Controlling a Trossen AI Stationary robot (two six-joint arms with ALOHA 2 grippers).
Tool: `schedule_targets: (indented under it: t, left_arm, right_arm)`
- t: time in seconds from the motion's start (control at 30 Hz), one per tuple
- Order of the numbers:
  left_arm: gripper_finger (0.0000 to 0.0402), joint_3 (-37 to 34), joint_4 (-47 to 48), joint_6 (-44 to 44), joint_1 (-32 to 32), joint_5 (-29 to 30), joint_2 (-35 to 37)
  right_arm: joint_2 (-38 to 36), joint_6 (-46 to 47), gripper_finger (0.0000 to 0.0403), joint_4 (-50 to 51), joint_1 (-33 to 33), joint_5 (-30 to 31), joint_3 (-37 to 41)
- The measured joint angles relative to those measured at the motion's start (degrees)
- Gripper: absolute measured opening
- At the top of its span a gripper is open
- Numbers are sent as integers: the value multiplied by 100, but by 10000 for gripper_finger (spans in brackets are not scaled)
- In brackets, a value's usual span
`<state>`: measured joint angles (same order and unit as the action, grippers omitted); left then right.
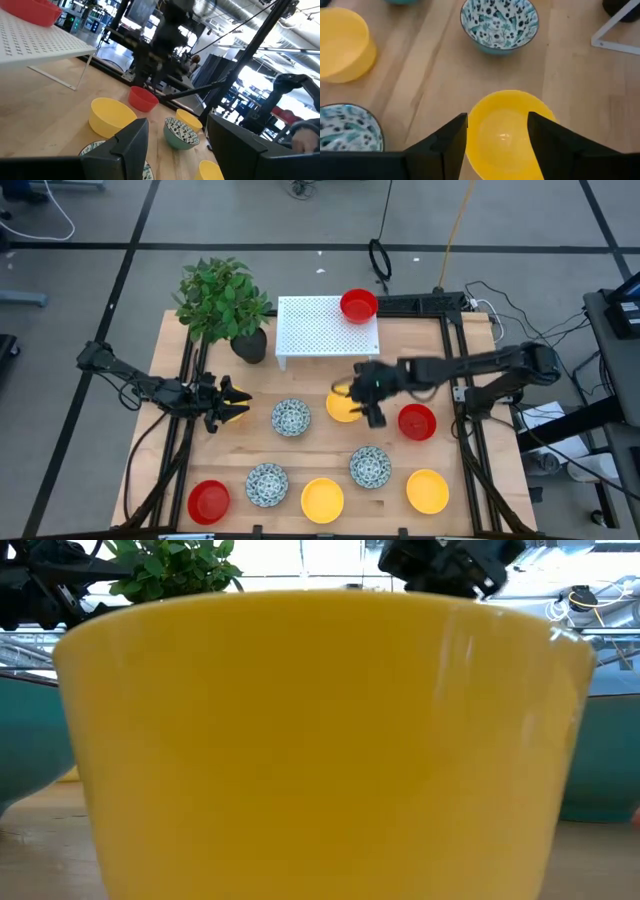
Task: Pick & Place Mini bowls
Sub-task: Put the yellow bowl on the shelf
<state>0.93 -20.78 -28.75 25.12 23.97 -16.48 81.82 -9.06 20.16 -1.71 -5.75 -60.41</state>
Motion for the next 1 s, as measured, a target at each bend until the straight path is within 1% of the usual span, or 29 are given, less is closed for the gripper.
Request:
schedule_targets:
  t: [0.1, 0.17, 0.23, 0.3, 0.37, 0.7, 0.87, 1.0]
  left_arm:
    - [207, 0, 0, 1, -1, 0, -1]
    - [207, 0, 1, 0, 0, 0, 1]
    - [207, 0, 0, 0, -2, 0, -1]
    - [207, 0, -1, 0, -1, 0, 1]
    - [207, 0, 1, 0, -2, 0, -1]
    - [207, 0, 0, 0, 0, 0, 0]
    - [207, 0, -1, 0, 0, 0, 1]
    - [207, 0, 1, 0, -1, 0, 0]
  right_arm:
    - [-4, 421, 208, -493, -491, 641, 317]
    - [-4, 651, 211, -655, -692, 1064, 478]
    - [-4, 1067, 212, -700, -798, 1320, 573]
    - [4, 1589, 212, -711, -853, 1319, 646]
    - [151, 1863, 212, -727, -900, 1326, 658]
    - [1031, 1885, 212, -1060, -966, 1341, 660]
    - [1353, 1788, 212, -1229, -966, 1329, 647]
    - [1577, 1612, 199, -1222, -966, 1349, 660]
